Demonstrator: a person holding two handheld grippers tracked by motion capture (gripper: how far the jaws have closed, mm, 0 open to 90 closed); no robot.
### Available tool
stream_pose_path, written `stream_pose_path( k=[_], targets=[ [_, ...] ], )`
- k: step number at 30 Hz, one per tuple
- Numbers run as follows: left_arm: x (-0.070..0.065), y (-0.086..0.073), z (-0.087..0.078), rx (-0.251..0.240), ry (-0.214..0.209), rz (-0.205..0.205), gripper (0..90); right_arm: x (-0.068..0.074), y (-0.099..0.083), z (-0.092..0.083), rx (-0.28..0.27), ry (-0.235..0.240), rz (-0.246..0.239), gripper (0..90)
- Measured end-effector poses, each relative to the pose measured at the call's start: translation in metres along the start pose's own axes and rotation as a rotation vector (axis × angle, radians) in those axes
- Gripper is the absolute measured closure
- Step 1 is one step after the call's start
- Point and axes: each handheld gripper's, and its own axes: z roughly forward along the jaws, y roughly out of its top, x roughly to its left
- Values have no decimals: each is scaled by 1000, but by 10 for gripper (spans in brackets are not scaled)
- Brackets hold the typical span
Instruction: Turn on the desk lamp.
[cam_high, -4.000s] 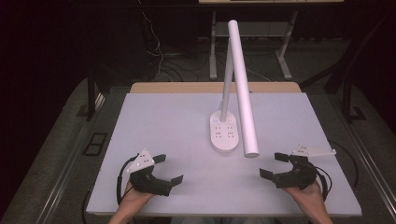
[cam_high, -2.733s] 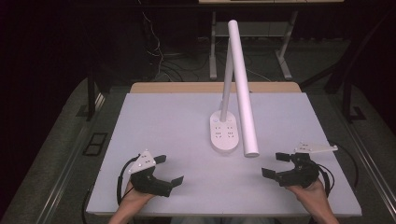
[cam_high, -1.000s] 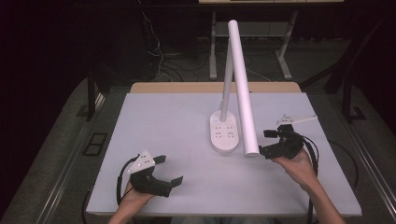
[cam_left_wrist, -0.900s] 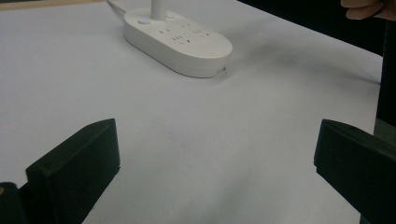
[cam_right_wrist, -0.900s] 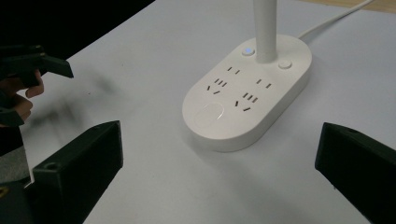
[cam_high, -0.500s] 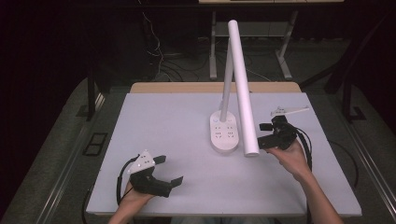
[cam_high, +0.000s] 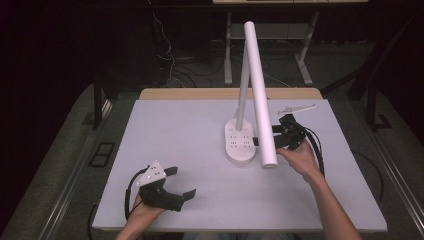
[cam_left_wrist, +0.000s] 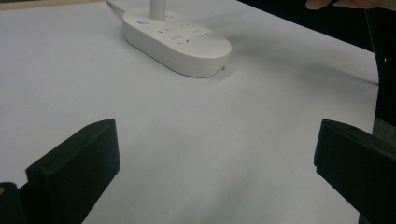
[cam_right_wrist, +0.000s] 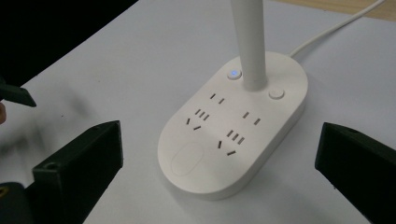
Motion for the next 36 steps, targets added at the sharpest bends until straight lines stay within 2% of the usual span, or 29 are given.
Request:
stream_pose_path(
  k=[27, 31, 32, 34, 36],
  targets=[
    [0, 0, 0, 2, -5, 3, 0, -24, 23, 22, 4, -32, 33, 4],
    [0, 0, 0, 0, -6, 2, 0, -26, 28, 25, 15, -35, 33, 97],
    [0, 0, 0, 1, -6, 2, 0, -28, 30, 25, 13, -27, 23, 164],
    [0, 0, 0, 1, -6, 2, 0, -28, 31, 25, 12, -33, 26, 180],
    [0, 0, 0, 2, -7, 3, 0, -30, 33, 26, 6, -37, 23, 268]
  ],
)
